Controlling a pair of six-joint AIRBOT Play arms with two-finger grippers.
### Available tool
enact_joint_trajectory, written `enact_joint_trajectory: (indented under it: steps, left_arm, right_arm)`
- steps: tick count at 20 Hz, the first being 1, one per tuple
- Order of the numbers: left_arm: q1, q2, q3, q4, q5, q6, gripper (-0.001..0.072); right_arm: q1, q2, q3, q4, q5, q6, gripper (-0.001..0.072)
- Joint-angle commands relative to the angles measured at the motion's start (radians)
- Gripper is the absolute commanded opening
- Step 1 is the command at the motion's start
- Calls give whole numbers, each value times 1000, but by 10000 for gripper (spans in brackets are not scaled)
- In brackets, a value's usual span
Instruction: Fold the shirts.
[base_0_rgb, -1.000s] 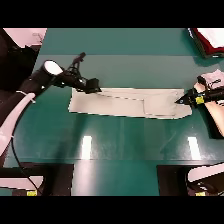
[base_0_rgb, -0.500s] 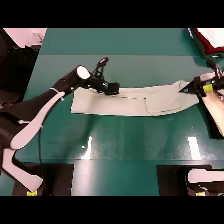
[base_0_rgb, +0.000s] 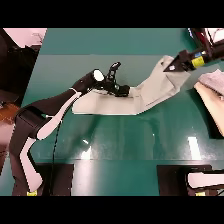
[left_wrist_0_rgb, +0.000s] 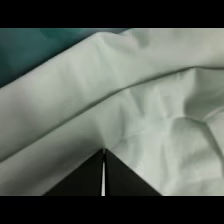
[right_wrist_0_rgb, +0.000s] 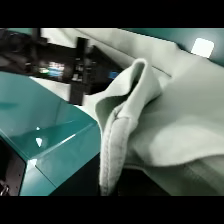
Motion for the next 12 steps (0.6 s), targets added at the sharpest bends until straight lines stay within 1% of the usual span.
enact_joint_trajectory:
  steps: [1, 4, 6, 9, 10, 12]
  left_arm:
    - [-3, -14, 10, 6, -24, 4, 23]
    - [-3, -14, 16, 12, -55, 34, 24]
    - [4, -11, 37, 52, -105, 42, 23]
    - [33, -10, 108, 119, -229, 35, 22]
    - [52, -10, 148, 158, -293, 15, 22]
    - [91, -6, 202, 224, -372, -7, 23]
  right_arm:
    - [111, -55, 153, -1, 15, 37, 14]
    - [177, -98, 234, -1, 5, 37, 15]
    - [209, -98, 209, 0, -19, 36, 15]
    - [242, -98, 167, -1, -23, 26, 14]
    - [258, -99, 166, -2, -34, 5, 15]
    - [283, -99, 166, -1, -58, 5, 14]
